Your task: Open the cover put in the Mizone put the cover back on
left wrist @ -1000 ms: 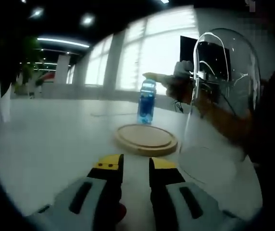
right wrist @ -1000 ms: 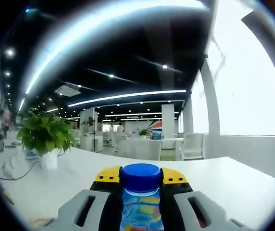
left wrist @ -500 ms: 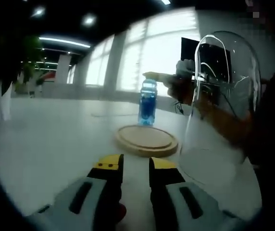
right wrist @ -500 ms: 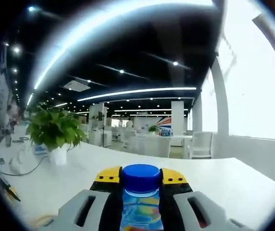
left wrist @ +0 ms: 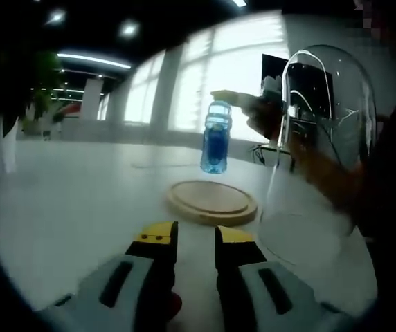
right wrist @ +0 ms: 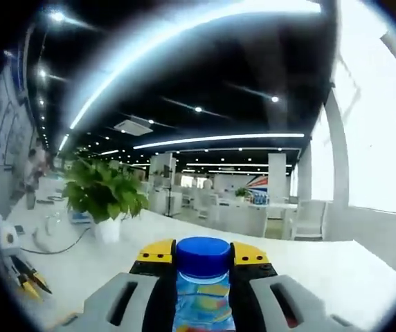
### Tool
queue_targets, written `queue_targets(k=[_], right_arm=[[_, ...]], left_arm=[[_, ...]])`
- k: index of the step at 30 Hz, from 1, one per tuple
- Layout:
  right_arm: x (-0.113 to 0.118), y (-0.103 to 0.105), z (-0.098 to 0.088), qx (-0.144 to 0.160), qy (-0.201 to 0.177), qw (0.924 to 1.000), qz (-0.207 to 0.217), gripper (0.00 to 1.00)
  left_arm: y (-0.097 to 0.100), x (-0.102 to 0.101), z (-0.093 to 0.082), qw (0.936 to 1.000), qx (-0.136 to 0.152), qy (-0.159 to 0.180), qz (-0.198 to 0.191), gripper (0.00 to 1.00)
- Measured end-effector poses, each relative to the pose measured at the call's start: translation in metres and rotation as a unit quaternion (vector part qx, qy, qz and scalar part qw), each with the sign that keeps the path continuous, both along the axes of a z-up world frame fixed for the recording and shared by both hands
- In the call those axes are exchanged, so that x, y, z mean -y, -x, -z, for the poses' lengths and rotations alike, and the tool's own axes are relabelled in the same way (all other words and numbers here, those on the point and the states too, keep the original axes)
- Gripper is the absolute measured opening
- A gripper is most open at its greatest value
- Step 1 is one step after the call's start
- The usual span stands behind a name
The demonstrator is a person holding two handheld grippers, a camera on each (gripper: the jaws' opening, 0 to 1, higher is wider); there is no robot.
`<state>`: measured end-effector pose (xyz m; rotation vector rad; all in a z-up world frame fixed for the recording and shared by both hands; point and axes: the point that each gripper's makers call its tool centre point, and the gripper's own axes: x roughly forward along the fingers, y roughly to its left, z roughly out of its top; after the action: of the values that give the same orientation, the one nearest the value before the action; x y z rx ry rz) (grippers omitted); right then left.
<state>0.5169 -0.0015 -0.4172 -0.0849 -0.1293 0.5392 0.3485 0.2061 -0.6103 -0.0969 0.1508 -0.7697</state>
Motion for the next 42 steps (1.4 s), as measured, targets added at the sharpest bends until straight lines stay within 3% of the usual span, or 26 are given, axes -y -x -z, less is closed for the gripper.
queue_targets(k=[9,18,30,42], right_arm=[[-0.035,0.033,-0.020,0.007,-0.003,0.9958,-0.092,0.22],[-0.071,0.056,-0.012,-0.006,0.011,0.9864,-0.164,0.22],[-0.097,0.072,0.004,-0.022,0.020,0.9775,-0.209,0.22],[-0.107,0.082,0.013,-0.040,0.030,0.9706,-0.235,0.22]], left_arm=[[0.001,0.001,0.000,1.0000,0.003,-0.002,0.002,0.16],[0.001,0.001,-0.001,1.0000,0.007,-0.003,0.002,0.16],[0.000,0.001,-0.001,1.0000,0.008,-0.004,0.001,0.16],[0.001,0.001,-0.001,0.9999,0.011,-0.008,0.001,0.16]])
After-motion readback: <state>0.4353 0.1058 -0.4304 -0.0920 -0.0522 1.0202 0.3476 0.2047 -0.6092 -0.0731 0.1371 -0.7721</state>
